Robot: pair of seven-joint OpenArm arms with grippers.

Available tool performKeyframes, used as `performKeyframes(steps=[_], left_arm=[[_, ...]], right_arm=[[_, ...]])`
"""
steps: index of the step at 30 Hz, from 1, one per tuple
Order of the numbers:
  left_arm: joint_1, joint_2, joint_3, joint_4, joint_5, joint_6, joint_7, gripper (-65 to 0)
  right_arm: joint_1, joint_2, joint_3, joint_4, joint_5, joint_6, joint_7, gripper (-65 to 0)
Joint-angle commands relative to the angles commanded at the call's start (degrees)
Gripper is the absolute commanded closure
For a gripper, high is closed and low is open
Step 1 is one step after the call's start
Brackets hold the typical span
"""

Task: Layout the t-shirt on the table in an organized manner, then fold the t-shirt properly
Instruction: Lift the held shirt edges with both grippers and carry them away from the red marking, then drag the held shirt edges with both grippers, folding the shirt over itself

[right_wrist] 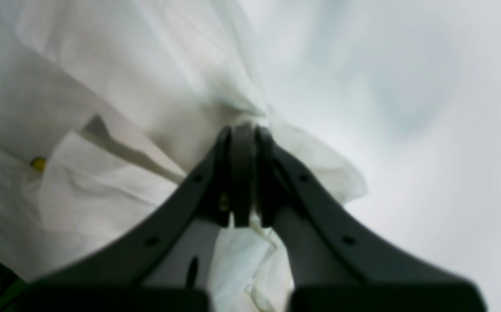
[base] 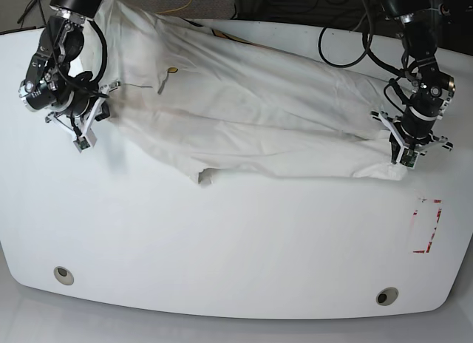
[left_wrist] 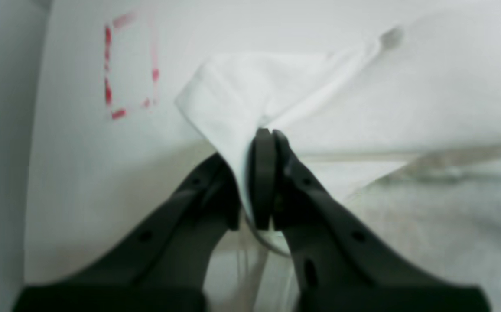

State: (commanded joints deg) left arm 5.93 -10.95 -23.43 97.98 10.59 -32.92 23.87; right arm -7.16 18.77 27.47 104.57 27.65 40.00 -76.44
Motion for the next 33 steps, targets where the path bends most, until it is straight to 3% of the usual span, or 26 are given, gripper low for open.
performKeyframes(steps=[3, 6, 8, 11, 16, 25, 33], left_arm=[[0.1, -0.1, -0.1, 0.0, 0.2, 0.0, 0.9, -2.3], [0.9, -0.4, -0.1, 0.0, 0.3, 0.0, 1.6, -2.5], [1.4, -1.1, -0.1, 0.1, 0.3, 0.0, 1.6, -2.5], [1.7, -1.4, -0.1, 0.0, 0.3, 0.0, 1.6, -2.5], [2.4, -1.5, -0.1, 0.0, 0.3, 0.0, 1.6, -2.5], [2.9, -1.6, -0.2, 0.0, 0.3, 0.0, 1.6, -2.5], [3.1, -1.5, -0.2, 0.1, 0.3, 0.0, 1.6, -2.5]], right_arm=[[-0.7, 0.1, 0.0, 0.0, 0.0, 0.0, 0.0, -1.9], [-1.1, 0.4, -1.3, 0.0, -0.1, 0.0, 0.0, -8.1], [-1.8, 0.5, -2.3, 0.0, -0.2, 0.0, 0.0, -14.2], [-2.2, 1.8, -4.3, 0.0, -0.2, 0.0, 0.0, -29.1], [-1.8, 2.2, -4.8, 0.0, -0.1, 0.0, 0.3, -44.1], [6.0, 1.8, -4.7, -1.1, -0.2, 0.0, 4.0, -46.1], [14.5, -0.5, -4.7, -11.3, -0.3, 0.0, 7.3, -46.0]])
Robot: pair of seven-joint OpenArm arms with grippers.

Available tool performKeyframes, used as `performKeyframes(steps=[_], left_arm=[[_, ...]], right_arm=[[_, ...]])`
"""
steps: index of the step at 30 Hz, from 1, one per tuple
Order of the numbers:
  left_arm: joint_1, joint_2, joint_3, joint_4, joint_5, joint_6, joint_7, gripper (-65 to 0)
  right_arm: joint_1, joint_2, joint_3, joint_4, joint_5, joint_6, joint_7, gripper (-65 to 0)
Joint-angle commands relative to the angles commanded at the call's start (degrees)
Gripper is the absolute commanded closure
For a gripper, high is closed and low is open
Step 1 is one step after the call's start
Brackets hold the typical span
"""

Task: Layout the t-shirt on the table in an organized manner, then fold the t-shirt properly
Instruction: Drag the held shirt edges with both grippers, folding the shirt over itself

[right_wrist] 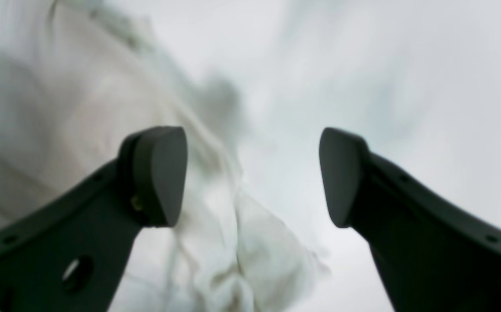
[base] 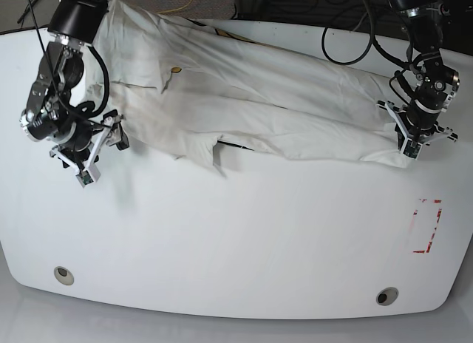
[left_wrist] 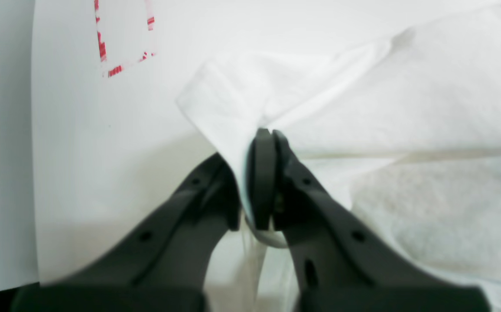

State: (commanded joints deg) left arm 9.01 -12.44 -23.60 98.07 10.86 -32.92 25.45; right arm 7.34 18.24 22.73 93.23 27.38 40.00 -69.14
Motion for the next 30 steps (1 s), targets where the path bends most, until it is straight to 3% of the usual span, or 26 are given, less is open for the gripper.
performKeyframes(steps=[7, 16, 23, 30], left_arm=[[0.0, 0.1, 0.0, 0.0, 0.0, 0.0, 0.0, -2.5], [-0.1, 0.1, 0.0, 0.0, 0.0, 0.0, 0.0, -2.5], [-0.1, 0.1, 0.0, 0.0, 0.0, 0.0, 0.0, -2.5], [-0.3, 0.2, 0.2, -0.2, 0.0, 0.0, 0.0, -2.5]], right_arm=[[4.9, -1.3, 0.0, -14.1, 0.3, 0.0, 4.1, -46.0], [5.9, -1.7, 0.0, -20.7, 1.1, 0.0, 5.0, -46.0], [5.5, -1.6, -0.2, -20.8, 8.3, 0.0, 1.1, -46.0], [4.7, -1.6, -0.3, -20.6, 11.2, 0.0, -1.7, -45.9]])
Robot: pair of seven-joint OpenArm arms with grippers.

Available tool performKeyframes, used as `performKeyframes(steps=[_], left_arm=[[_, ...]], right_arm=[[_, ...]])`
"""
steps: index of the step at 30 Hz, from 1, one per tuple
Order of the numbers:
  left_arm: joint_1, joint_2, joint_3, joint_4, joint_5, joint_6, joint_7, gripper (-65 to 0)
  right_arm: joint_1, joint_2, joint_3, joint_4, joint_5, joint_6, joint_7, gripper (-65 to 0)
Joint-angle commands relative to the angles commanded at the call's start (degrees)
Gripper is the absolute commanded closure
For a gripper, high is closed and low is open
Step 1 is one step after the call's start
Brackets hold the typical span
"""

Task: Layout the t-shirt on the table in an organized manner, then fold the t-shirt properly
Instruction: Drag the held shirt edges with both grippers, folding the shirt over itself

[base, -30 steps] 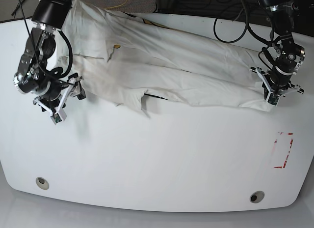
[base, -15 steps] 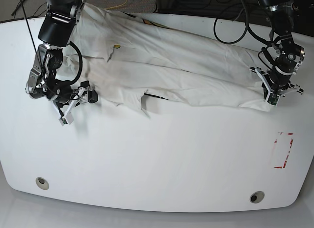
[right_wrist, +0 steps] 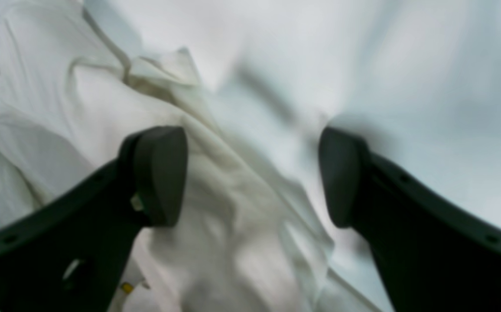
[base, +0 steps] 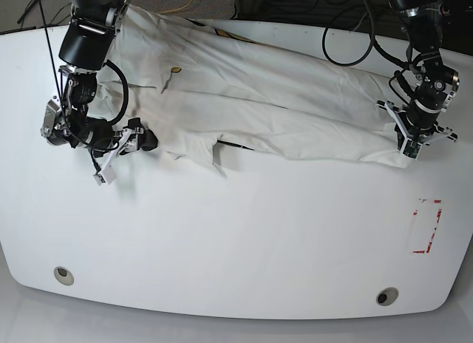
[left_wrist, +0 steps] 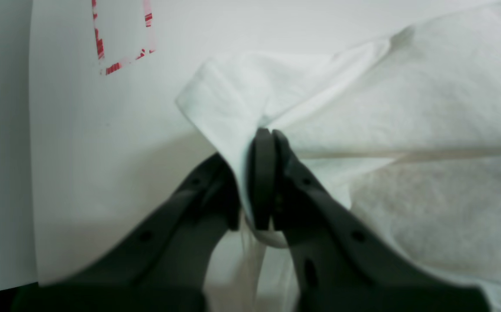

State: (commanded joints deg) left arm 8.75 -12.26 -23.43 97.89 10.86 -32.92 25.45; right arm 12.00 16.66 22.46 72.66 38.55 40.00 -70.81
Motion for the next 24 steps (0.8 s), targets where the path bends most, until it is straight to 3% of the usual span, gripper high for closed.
performKeyframes(steps=[3, 6, 16, 18, 24], left_arm=[[-0.1, 0.0, 0.1, 0.0, 0.0, 0.0, 0.0, -2.5], [-0.2, 0.0, 0.1, 0.0, 0.0, 0.0, 0.0, -2.5], [-0.2, 0.0, 0.3, -0.1, 0.0, 0.0, 0.0, -2.5], [-0.2, 0.0, 0.3, -0.1, 0.0, 0.0, 0.0, -2.5], [-0.2, 0.0, 0.3, -0.1, 0.0, 0.0, 0.0, -2.5]], right_arm=[[-0.3, 0.0, -0.2, 0.0, 1.1, 0.0, -0.2, -45.2], [-1.2, 0.2, -1.2, 0.0, 2.0, 0.0, -0.2, -40.4], [-1.8, 0.4, -3.1, 0.1, 2.9, 0.0, -0.1, -3.3], [-1.8, 0.4, -3.1, 0.5, 3.0, 0.0, -0.1, -0.4], [-2.8, 0.2, -2.8, 8.5, 3.0, 0.0, -0.2, 0.0]])
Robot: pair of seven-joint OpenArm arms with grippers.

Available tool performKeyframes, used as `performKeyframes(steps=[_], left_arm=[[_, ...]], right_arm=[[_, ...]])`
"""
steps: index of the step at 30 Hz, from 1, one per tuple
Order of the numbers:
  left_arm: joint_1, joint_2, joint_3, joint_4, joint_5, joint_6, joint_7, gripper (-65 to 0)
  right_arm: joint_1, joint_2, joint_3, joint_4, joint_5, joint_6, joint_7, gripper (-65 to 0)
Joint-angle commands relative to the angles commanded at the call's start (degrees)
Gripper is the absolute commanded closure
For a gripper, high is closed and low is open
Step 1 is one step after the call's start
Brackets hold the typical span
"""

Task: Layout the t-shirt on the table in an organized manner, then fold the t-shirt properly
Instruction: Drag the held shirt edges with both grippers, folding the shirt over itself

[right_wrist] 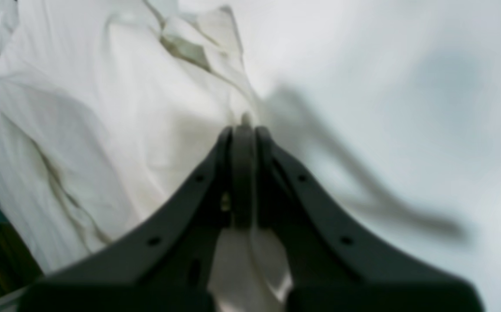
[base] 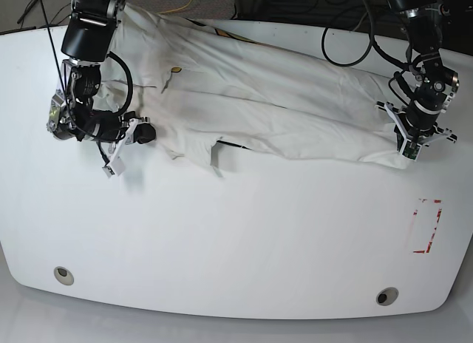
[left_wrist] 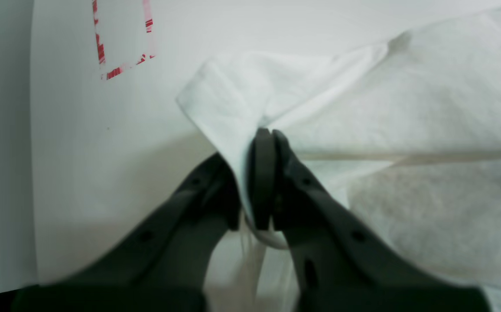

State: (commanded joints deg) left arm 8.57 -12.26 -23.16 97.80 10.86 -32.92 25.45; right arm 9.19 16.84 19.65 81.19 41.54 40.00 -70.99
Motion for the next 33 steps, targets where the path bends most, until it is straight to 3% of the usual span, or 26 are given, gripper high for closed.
performKeyframes(steps=[10, 20, 26, 33], left_arm=[[0.0, 0.0, 0.0, -0.1, 0.0, 0.0, 0.0, -2.5], [0.0, 0.0, 0.1, -0.1, 0.0, 0.0, 0.0, -2.5], [0.0, 0.0, 0.1, -0.1, 0.0, 0.0, 0.0, -2.5], [-0.1, 0.0, 0.1, -0.1, 0.0, 0.0, 0.0, -2.5]], right_arm=[[-1.2, 0.0, 0.2, 12.5, 0.1, 0.0, -2.6, 0.0], [-8.2, 0.1, -0.2, 22.2, 0.3, 0.0, -4.5, 0.0], [-13.2, 0.1, -0.2, 24.3, 4.2, 0.0, -4.9, 0.0], [-16.1, 0.0, -0.3, 24.4, 4.3, 0.0, -5.0, 0.0]])
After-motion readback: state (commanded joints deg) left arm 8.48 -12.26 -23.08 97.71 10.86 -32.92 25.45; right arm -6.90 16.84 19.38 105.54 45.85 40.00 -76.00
